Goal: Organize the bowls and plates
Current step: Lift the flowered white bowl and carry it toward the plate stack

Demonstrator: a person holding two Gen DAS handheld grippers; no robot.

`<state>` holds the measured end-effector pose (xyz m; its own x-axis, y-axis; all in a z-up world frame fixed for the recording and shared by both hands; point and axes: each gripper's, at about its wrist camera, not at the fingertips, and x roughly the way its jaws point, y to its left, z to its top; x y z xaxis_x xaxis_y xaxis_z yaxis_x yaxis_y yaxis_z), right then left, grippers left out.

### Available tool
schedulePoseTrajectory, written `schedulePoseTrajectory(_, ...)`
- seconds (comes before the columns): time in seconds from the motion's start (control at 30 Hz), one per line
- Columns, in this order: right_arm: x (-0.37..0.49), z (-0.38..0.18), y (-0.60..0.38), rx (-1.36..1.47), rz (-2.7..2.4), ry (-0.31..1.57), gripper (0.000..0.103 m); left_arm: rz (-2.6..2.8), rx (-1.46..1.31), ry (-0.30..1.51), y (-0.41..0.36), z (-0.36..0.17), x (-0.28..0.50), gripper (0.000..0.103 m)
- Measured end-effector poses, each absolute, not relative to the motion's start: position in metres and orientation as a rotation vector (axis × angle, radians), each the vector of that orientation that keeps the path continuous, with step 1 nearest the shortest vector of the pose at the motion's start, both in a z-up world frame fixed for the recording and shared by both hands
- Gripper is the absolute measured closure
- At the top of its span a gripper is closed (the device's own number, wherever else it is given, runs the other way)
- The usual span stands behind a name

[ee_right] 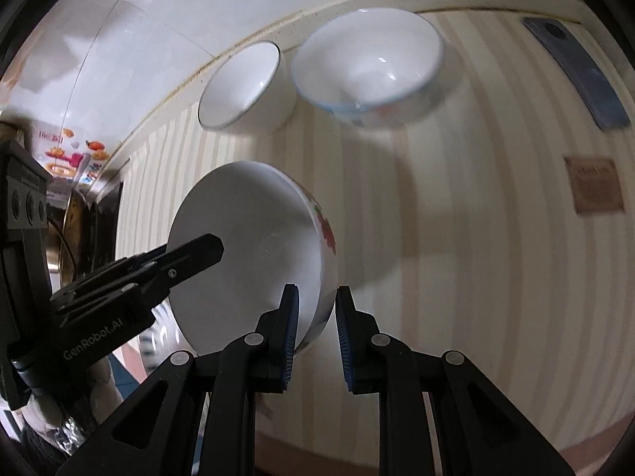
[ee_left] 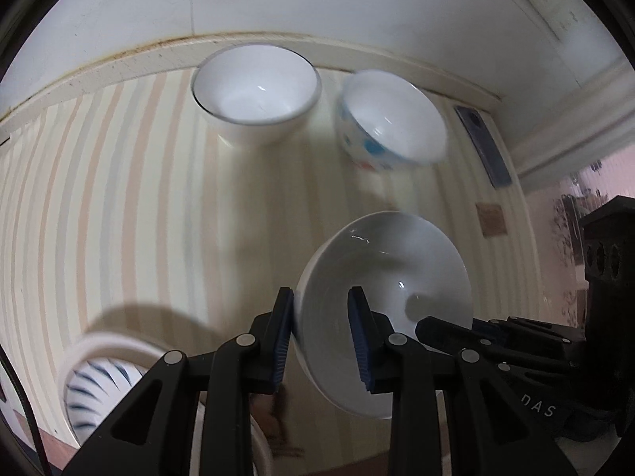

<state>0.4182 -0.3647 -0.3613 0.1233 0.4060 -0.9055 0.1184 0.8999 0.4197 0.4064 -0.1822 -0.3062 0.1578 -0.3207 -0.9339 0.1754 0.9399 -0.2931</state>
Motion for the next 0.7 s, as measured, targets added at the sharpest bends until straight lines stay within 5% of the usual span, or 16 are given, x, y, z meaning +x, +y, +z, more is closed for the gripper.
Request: schedulePoseTrajectory(0.7,0.333,-0.39,-0.407,0.472,0.178,1.523,0.082,-0.366,-0.038,1.485,-0.216,-0.346,0.345,0.078)
